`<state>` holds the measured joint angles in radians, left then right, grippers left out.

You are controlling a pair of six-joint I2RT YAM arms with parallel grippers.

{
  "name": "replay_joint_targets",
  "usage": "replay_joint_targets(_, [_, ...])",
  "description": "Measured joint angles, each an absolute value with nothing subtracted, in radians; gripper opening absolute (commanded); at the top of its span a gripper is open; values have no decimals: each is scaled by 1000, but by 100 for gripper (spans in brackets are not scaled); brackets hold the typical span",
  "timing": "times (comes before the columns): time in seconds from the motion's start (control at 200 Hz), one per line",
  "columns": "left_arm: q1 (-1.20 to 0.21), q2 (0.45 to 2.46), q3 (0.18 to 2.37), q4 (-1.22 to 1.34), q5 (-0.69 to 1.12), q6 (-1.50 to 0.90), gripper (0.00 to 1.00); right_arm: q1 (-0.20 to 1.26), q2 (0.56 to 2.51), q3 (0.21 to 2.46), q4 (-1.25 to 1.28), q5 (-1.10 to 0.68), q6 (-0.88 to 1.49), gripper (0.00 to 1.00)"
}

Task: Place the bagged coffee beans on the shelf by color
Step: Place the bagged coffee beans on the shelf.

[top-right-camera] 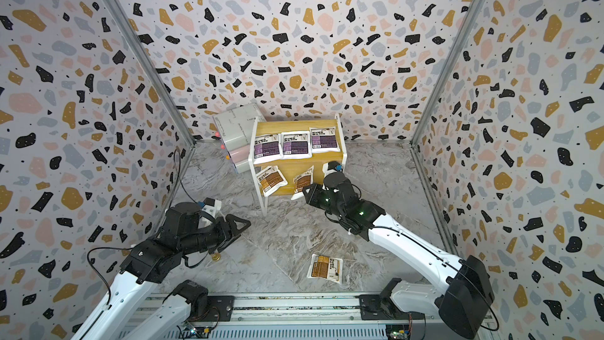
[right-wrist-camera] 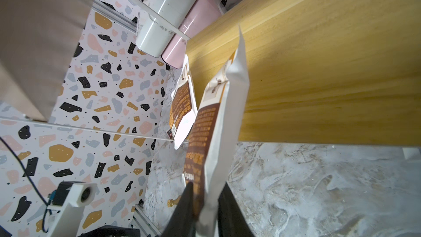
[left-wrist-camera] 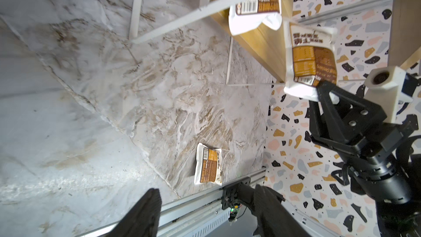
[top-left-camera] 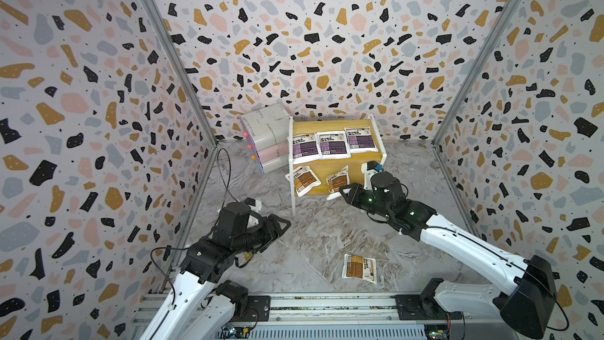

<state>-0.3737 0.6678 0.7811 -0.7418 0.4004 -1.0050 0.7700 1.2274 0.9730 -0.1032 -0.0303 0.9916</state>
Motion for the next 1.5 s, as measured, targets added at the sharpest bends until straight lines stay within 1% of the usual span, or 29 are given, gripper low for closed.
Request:
replay_joint_targets(0.215, [-276,768,786,-724,381,-996,68,770,1280,973,-102,-30,994,30])
replay_joint_targets(0.355, [-213,829,786,-673,370,-990,65,770,1308,974,-97,-28,996,40])
replay_joint_targets(0.651, [-206,902,786,-538,338,-1010,60,766,1310,994,-106,-22,999,57])
replay_joint_targets(0.756, [-204,936,786,-513,324,-1008,53,766,1291,994,-126,-18,1002,62])
replay_joint_targets(0.816, [-203,958,786,-500,316,-1006,52,766,1274,993,-151,-17,1008,68])
replay_joint_targets(0.871, [-202,979,790,-490,311,-1005,51,766,1257,989,-169,-13,1011,71])
replay_joint_targets(1.086, [-197,1052,841,-464,303,-978,45,766,1201,988,-192,-7,1013,71])
replay_joint_targets(1.146, [-196,1069,856,-454,304,-970,40,766,1191,988,-205,-7,1013,71])
replay_joint_targets(1.211, [-191,1092,868,-438,305,-956,37,766,1179,988,-224,-10,1013,70])
replay_joint_targets(1.261, [-189,1116,879,-426,306,-949,32,766,1166,987,-236,-14,1014,69])
replay_joint_targets(1.392, [-179,1192,919,-414,312,-923,23,766,1123,982,-274,-39,1017,63])
replay_joint_targets(1.497, [-173,1247,957,-403,316,-897,20,766,1081,974,-317,-61,1010,52])
